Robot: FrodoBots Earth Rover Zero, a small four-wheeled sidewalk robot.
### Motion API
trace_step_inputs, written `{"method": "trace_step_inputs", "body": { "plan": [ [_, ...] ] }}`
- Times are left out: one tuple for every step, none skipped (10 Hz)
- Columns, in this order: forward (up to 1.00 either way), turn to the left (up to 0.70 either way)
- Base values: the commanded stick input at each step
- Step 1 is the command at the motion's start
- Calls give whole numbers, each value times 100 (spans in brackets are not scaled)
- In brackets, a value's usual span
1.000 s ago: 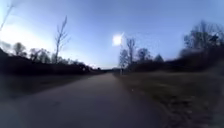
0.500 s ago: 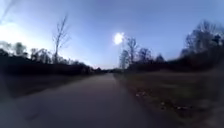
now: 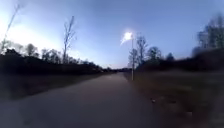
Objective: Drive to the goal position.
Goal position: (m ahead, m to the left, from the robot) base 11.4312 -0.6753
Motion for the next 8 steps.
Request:
{"method": "trace_step_inputs", "body": {
  "plan": [
    [100, 0],
    [100, 24],
    [100, 40],
    [100, 28],
    [100, 6],
    [100, 0],
    [100, 0],
    [100, 0]
  ]
}}
